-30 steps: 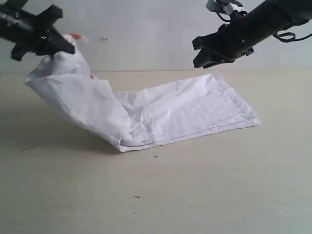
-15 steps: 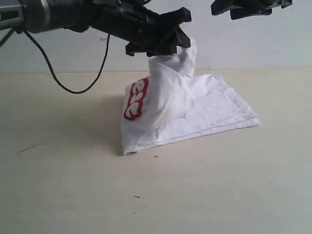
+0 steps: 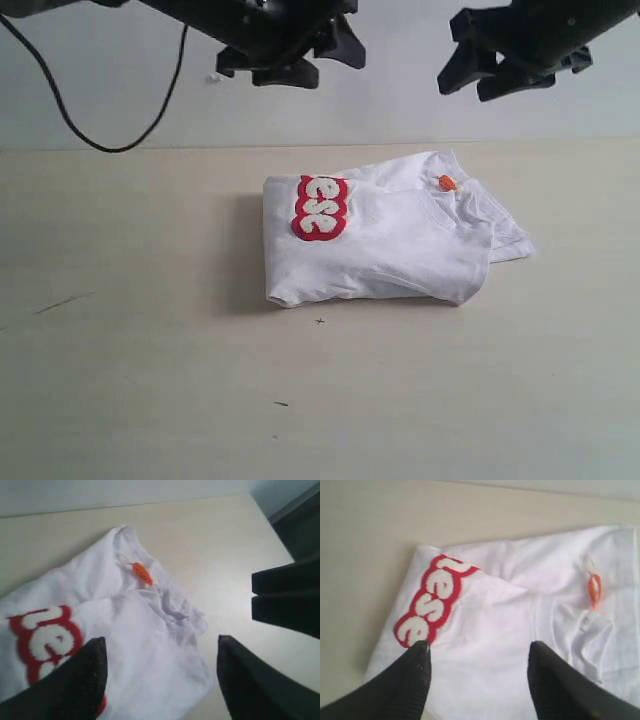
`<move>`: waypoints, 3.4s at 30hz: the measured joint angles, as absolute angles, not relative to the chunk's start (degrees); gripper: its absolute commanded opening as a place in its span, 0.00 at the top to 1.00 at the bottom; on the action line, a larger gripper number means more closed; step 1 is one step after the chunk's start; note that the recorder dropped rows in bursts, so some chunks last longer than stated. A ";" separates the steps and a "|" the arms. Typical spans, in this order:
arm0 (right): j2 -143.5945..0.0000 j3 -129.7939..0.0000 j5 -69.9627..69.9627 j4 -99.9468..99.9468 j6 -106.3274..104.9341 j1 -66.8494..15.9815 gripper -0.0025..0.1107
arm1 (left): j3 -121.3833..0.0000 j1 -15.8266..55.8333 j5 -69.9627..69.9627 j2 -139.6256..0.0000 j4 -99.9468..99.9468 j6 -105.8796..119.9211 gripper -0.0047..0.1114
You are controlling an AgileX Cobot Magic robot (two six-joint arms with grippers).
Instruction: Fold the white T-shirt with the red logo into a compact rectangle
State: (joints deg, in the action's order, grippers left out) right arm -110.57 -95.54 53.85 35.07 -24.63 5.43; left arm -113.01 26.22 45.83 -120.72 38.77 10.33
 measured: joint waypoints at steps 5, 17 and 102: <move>-118.57 -95.42 54.09 35.51 -23.93 8.75 0.48 | -113.01 24.32 51.21 -117.70 27.45 6.65 0.43; -131.17 -97.91 51.73 33.56 -22.89 9.45 0.48 | -113.10 22.43 54.24 -115.69 22.68 5.57 0.43; -137.65 -110.97 47.49 29.61 -24.53 5.83 0.98 | -103.05 30.13 44.86 -134.37 37.12 35.54 0.96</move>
